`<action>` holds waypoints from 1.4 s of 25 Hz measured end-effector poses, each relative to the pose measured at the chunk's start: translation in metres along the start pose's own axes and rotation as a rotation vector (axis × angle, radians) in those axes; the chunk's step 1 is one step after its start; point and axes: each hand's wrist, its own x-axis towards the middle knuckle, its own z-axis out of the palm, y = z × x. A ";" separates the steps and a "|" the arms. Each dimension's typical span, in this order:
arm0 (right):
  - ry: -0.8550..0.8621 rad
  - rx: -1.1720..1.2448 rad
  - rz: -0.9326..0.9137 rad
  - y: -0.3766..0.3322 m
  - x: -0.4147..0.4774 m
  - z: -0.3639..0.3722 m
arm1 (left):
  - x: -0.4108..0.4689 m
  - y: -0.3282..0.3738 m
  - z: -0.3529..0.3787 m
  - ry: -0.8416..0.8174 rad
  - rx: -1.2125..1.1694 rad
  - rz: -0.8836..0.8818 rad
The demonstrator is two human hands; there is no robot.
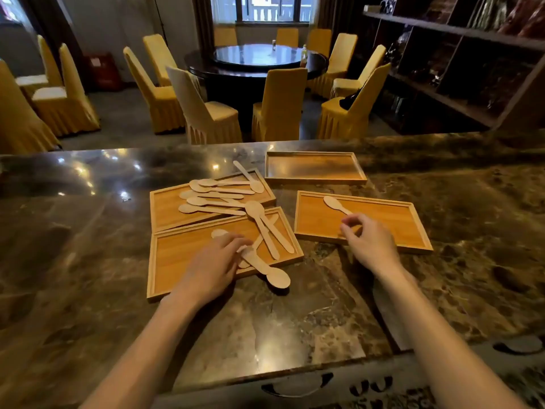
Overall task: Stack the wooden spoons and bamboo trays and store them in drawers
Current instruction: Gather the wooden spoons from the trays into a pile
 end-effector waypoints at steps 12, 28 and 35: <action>-0.038 -0.322 0.084 0.022 0.068 0.012 | 0.035 -0.017 -0.012 -0.047 0.065 0.108; -0.333 -0.123 -0.663 -0.093 -0.085 0.010 | -0.085 0.001 -0.007 -0.074 -0.132 -0.074; -0.524 -0.274 -0.851 -0.118 -0.130 0.058 | -0.116 -0.025 -0.042 -0.044 -0.176 -0.290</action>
